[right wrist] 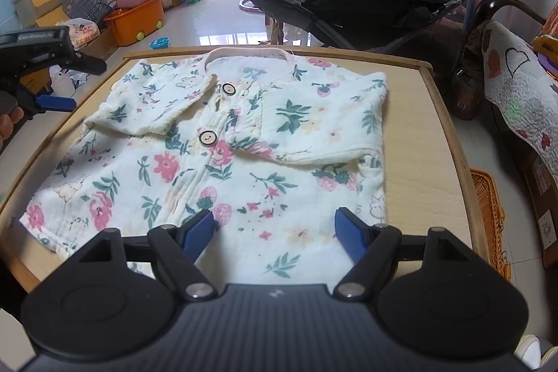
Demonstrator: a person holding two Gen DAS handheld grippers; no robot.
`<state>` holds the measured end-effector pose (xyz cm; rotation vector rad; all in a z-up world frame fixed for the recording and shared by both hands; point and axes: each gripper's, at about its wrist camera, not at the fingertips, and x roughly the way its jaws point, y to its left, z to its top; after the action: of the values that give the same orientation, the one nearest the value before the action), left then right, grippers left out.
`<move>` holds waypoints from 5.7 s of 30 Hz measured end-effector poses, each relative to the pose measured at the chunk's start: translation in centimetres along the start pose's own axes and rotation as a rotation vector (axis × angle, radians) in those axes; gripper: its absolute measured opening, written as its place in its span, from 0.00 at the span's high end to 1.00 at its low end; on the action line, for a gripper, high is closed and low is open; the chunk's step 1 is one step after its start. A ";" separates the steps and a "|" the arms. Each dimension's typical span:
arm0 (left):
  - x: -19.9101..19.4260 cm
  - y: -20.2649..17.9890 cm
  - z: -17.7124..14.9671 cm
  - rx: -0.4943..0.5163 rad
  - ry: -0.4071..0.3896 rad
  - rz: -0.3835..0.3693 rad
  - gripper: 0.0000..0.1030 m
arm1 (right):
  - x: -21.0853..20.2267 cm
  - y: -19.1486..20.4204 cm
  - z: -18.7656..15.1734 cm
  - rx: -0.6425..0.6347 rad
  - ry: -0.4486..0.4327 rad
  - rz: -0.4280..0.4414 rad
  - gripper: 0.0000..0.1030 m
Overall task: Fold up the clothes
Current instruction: 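Move the left gripper to the side edge of the shirt body, then close the left gripper on the shirt's side edge, then lift the side edge with the left gripper and fold it toward the buttons, then open the left gripper to release the folded side edge, then close the right gripper on the shirt's other side edge, then fold the held side edge with the right gripper over the buttons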
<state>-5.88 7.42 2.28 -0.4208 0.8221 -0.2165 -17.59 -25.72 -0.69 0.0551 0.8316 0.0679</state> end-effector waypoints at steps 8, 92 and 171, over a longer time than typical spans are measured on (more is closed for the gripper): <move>2.0 0.7 -0.8 -0.029 0.018 0.001 0.11 | 0.1 -0.1 0.1 0.005 -0.005 -0.003 0.25; 7.1 -9.9 -3.0 0.051 0.104 -0.099 0.86 | 0.1 -0.2 0.1 -0.020 0.002 -0.003 0.20; -2.0 3.8 -10.0 -0.408 0.016 -0.351 0.48 | 4.2 -5.8 6.7 0.278 0.039 -0.147 0.94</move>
<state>-14.54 8.77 -4.13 -0.9509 0.8042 -0.3796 -9.60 -31.33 0.23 0.2548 0.8774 -0.1859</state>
